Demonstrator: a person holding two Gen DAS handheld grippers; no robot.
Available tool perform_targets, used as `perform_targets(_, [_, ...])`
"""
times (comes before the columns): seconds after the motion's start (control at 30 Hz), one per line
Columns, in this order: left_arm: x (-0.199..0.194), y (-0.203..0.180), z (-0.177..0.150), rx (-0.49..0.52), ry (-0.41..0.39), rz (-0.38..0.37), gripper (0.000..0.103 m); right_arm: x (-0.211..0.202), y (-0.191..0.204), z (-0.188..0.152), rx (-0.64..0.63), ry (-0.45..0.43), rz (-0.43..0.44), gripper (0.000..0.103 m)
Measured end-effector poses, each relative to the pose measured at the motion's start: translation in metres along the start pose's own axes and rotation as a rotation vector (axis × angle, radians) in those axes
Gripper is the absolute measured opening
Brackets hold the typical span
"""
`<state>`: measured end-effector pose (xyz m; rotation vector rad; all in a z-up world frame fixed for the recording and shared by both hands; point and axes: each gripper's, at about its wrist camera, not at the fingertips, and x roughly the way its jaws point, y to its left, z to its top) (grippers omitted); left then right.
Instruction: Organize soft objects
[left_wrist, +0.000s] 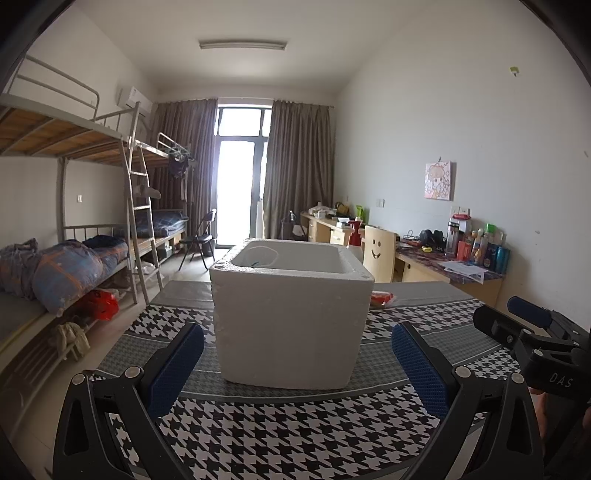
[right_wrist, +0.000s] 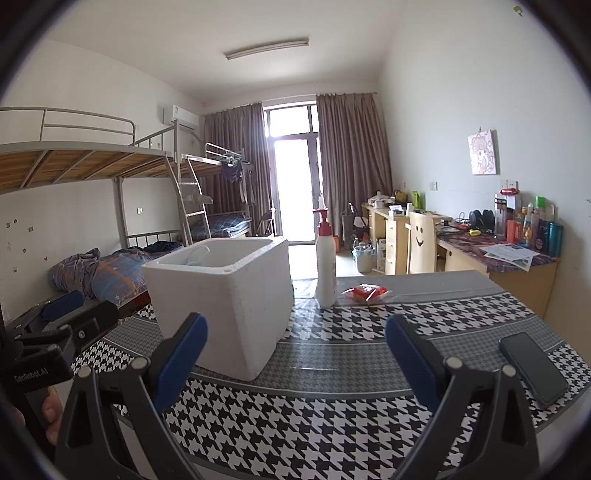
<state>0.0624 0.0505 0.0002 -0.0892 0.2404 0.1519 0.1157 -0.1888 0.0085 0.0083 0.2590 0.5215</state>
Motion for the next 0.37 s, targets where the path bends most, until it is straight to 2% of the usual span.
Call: perform_targets(0.37, [0.0022, -0.0014, 0.0006, 0.001, 0.011, 0.002, 0.102, 0.0016, 0.0009, -0.0007, -0.005, 0.006, 0.001, 0.099])
